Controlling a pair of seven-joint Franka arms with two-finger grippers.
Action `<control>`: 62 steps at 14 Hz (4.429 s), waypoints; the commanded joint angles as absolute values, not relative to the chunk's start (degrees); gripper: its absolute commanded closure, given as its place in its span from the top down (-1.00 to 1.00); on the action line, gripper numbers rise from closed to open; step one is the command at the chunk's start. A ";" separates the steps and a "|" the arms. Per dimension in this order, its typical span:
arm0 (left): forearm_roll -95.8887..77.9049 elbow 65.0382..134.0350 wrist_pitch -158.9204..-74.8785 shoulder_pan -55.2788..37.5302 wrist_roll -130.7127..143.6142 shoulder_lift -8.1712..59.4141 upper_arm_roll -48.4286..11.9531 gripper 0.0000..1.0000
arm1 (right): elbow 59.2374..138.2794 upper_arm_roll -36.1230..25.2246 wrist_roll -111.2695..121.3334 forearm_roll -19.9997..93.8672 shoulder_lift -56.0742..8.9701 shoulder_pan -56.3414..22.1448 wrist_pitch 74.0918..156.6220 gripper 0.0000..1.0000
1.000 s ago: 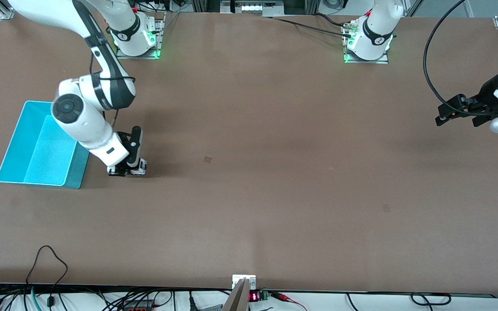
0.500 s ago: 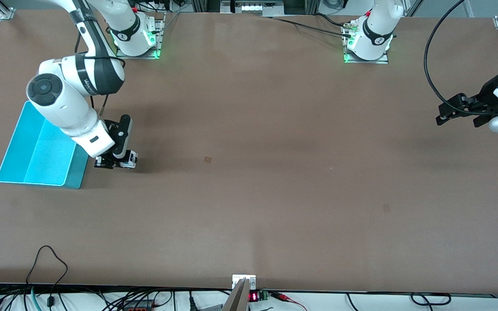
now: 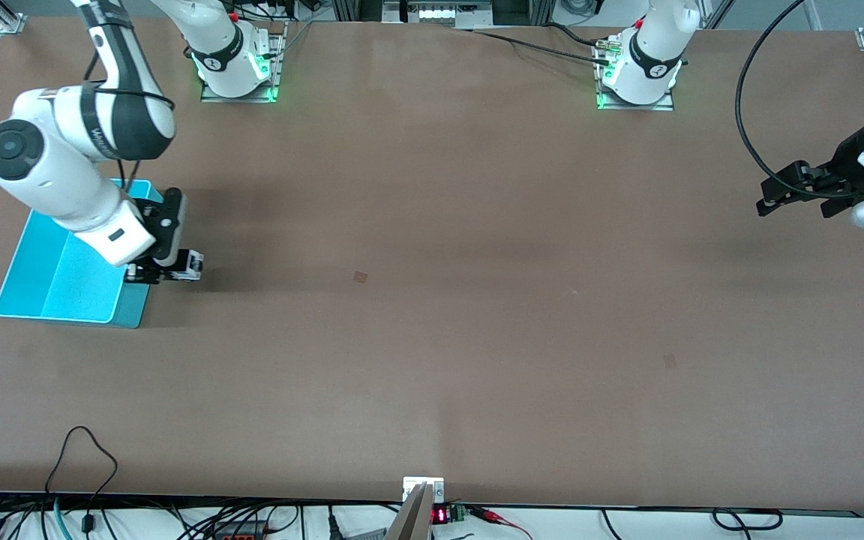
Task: Wind and store white jeep toy
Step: 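Lift the jeep with the right gripper and carry it over the bin, then lower the jeep into the turquoise bin and open the right gripper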
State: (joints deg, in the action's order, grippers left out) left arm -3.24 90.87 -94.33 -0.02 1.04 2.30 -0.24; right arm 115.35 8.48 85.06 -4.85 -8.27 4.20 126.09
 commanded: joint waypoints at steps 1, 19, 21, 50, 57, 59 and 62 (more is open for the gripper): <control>-1.85 92.72 -94.57 0.18 1.93 0.44 -0.79 1.00 | 116.10 9.05 92.09 -3.60 -5.89 8.25 123.58 -1.00; -1.85 92.72 -94.48 0.09 1.93 0.44 -0.88 1.00 | 119.18 5.19 79.60 -3.16 -10.81 22.24 130.43 -1.00; -1.85 92.64 -94.48 0.00 1.93 0.44 -0.88 1.00 | 120.40 4.84 68.52 -3.16 -11.07 22.32 130.52 -1.00; -2.90 92.64 -93.87 0.26 0.97 0.44 -0.79 1.00 | 124.01 3.78 7.38 -14.15 -19.42 22.41 136.39 -0.32; -2.90 92.55 -93.96 0.09 1.05 0.53 -0.88 1.00 | 124.01 3.78 7.65 -14.24 -20.13 23.12 136.76 0.82; -2.90 92.55 -93.87 0.09 1.05 0.53 -0.79 1.00 | 124.01 3.78 7.65 -14.24 -19.60 23.03 136.58 1.00; -2.90 92.55 -93.87 0.09 1.05 0.53 -0.88 1.00 | 123.32 3.87 7.65 -14.24 -16.88 22.76 136.23 1.00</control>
State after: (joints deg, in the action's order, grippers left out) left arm -3.24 91.56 -94.19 -0.09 1.09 1.82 -0.49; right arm 123.37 3.47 7.76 -13.25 -19.62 22.41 136.57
